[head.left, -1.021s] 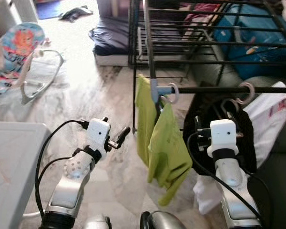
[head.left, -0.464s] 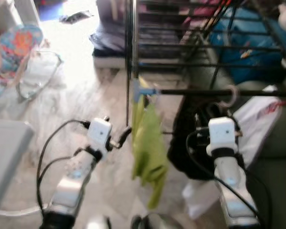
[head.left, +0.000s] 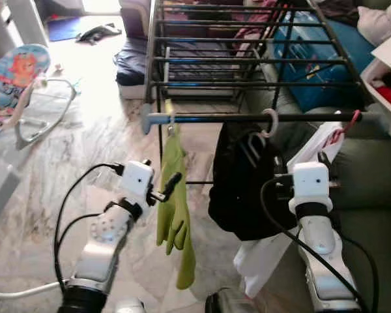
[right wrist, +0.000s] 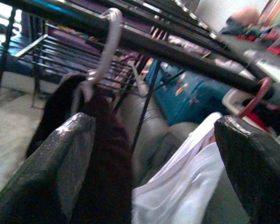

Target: Hang hanger

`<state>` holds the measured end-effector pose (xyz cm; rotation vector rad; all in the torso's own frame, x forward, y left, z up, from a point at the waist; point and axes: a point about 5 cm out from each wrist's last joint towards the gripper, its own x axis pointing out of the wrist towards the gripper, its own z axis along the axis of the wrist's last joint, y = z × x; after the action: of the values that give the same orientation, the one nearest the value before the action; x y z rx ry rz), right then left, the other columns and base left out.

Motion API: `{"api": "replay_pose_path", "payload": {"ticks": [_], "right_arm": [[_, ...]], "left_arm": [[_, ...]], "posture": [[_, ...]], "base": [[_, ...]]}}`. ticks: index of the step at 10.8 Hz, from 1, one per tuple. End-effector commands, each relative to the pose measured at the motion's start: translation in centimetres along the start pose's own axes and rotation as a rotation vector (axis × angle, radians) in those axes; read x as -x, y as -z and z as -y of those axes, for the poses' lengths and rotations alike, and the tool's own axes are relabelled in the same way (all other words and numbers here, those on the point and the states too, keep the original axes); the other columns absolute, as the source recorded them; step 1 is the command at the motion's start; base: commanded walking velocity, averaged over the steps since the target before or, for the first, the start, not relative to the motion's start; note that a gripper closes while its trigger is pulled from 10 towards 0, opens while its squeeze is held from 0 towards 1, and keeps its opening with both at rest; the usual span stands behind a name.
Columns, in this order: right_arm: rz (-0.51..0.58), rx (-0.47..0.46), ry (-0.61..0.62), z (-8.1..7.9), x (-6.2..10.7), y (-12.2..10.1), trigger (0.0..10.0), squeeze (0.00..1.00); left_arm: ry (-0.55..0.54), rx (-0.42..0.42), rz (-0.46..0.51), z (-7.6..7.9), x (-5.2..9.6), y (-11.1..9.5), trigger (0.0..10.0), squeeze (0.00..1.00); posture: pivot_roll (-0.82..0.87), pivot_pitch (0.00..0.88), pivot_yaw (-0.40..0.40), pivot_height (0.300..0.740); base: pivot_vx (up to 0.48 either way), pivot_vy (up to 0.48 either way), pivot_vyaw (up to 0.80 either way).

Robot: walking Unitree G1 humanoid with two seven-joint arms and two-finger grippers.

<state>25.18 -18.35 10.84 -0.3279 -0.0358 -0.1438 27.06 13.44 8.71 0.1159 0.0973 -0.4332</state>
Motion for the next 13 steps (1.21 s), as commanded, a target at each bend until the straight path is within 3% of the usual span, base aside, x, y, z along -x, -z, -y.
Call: {"api": "replay_pose_path", "payload": {"ticks": [1,2,3,5,9,10,11,13], "right_arm": [[-0.025,-0.031,-0.005,0.2,0.2,0.1,10.0,0.07],[-0.058,-0.033,-0.025,0.0,0.5,0.7,10.0,0.00],[-0.145,-0.075,-0.060,-0.3,1.1,1.9,10.0,0.00],[-0.193,-0.066,-0.057,0.2,0.9,2.7,10.0,0.00],[-0.380,-0.086,-0.181,0.3,-3.0,5.6,10.0,0.00],[-0.406,-0.116,-0.221,0.1,-3.8,5.9,8.4,0.00],[-0.410,-0.112,-0.245,0.1,-4.6,5.9,0.0,0.00],[-0.386,-0.072,-0.317,-0.1,-6.5,5.2,0.0,0.00]], "left_arm": [[-0.020,-0.012,-0.012,-0.7,0.0,0.1,10.0,0.00],[-0.018,-0.016,-0.013,-0.8,0.0,0.1,10.0,0.00],[-0.015,-0.028,-0.010,-1.0,-0.2,-0.1,10.0,0.00],[-0.018,-0.031,-0.014,-1.2,-0.2,-0.1,10.0,0.00],[0.003,-0.045,-0.024,-0.9,-0.3,0.0,10.0,0.00],[0.003,-0.050,-0.026,-1.0,-0.3,0.0,10.0,0.00],[0.001,-0.054,-0.031,-1.0,-0.2,0.1,10.0,0.00],[0.018,-0.071,-0.046,-0.8,0.1,0.3,10.0,0.00]], "posture": [[-0.07,0.074,-0.039,0.740],[-0.07,0.075,-0.040,0.740],[-0.07,0.075,-0.037,0.740],[-0.07,0.076,-0.037,0.740],[-0.05,0.081,-0.043,0.740],[-0.04,0.081,-0.043,0.740],[-0.04,0.082,-0.042,0.740],[-0.04,0.085,-0.039,0.740]], "base": [[0.000,0.000,0.00],[0.000,0.000,0.00],[0.000,0.000,0.00],[0.000,0.000,0.00],[0.000,0.000,0.00],[0.000,0.000,0.00],[0.000,0.000,0.00],[0.000,0.000,0.00]]}}
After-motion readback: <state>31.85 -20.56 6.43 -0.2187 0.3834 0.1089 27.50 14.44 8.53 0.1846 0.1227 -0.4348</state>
